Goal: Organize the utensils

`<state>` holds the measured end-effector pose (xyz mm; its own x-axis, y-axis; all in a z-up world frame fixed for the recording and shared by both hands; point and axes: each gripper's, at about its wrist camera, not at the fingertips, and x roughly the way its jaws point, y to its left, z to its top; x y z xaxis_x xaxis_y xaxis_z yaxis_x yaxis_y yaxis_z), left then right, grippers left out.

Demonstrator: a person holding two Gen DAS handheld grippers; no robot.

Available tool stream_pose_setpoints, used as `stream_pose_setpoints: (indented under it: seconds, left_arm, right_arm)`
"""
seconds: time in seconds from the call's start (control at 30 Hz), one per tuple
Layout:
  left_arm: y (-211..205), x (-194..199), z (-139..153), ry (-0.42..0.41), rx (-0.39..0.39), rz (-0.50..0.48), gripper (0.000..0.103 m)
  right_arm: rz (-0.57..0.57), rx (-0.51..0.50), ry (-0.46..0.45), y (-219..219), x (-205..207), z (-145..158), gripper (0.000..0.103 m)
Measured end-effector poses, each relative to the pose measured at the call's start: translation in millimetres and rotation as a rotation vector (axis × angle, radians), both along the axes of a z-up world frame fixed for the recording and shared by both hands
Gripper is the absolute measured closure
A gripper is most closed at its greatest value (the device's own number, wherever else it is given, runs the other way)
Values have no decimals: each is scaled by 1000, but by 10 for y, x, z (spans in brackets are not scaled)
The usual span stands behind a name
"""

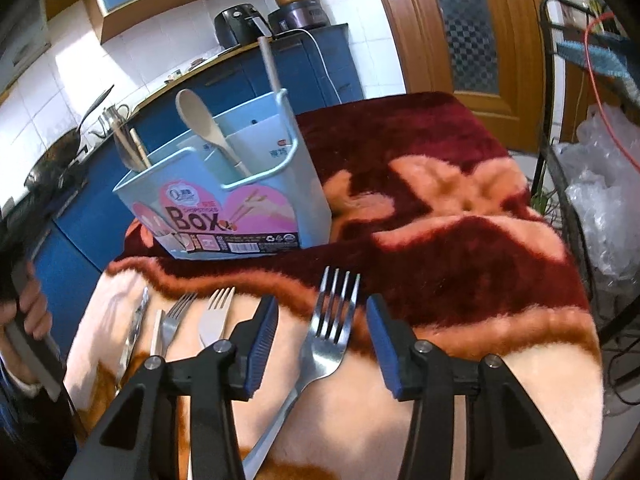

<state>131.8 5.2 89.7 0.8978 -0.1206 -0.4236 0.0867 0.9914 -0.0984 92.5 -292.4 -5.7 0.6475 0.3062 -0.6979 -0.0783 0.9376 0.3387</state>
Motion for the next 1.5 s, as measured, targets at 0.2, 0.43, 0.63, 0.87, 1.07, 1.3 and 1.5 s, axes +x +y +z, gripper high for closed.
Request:
stream_pose_setpoints:
  seconds: [0.2, 0.43, 0.63, 0.87, 1.07, 1.3, 1.5]
  left_arm:
    - [67, -38, -163, 69, 19, 12, 75]
    - [6, 35, -387, 127, 32, 2, 75]
    - [-45, 39, -477, 131, 49, -7, 75]
    - [4, 57, -526, 138, 29, 7, 75]
    - [44, 89, -559, 141, 12, 21, 75]
    - [75, 101, -609, 142, 3, 31, 75]
    - [82, 119, -642, 149, -5, 29, 75]
  right_arm:
    - [-12, 47, 29, -87, 76, -87, 69]
    - [5, 22, -60, -38, -35, 40, 96]
    - [-13, -23, -212, 49, -201, 349, 97]
    - [-73, -135, -362, 166, -352, 717, 97]
    - [-174, -235, -490, 179, -384, 1074, 97]
    - [-267, -276, -578, 146, -132, 1469, 98]
    - [-292, -358, -652, 286, 39, 1678, 98]
